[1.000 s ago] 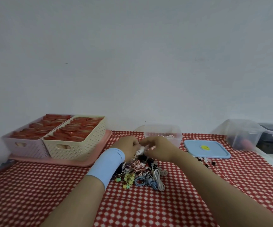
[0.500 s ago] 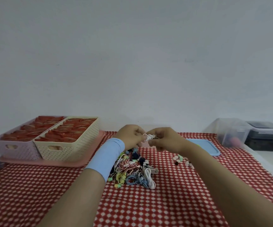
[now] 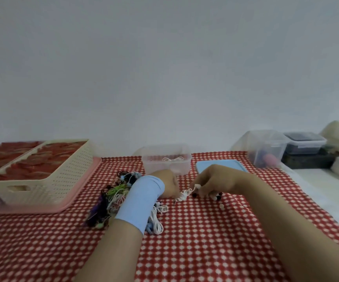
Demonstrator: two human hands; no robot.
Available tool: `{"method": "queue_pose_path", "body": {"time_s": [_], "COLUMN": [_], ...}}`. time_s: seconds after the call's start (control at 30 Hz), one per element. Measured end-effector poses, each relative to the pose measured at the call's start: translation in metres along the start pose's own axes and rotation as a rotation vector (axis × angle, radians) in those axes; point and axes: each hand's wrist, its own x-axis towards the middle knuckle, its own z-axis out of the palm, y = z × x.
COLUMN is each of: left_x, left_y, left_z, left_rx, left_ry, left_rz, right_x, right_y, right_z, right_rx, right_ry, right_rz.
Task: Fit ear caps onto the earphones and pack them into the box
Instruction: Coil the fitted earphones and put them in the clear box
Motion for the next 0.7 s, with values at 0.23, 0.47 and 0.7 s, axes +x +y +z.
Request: {"method": "queue_pose_path", "body": {"time_s": [0.23, 0.47, 0.7], "left_x": [0.000, 0.017, 0.022], "left_y": [0.010, -0.004, -0.014], "left_z": [-0.002, 0.015, 0.018], "left_rx": [-0.384, -0.367, -0.349], "left_ry": [0.051, 0.159, 0.181], "left_rz": [0.182, 0.200, 0.197], "right_x": [0.010, 0.015, -0.003], "right_y": [-0.006, -0.001, -0.002], "right_z": [-0.001, -0.007, -0.032], "right_rx": [-0.024, 0.054, -0.179], "right_ry": [0.070, 0.091, 0.156], "right_rz": [-0.013, -0.023, 0.021]}}
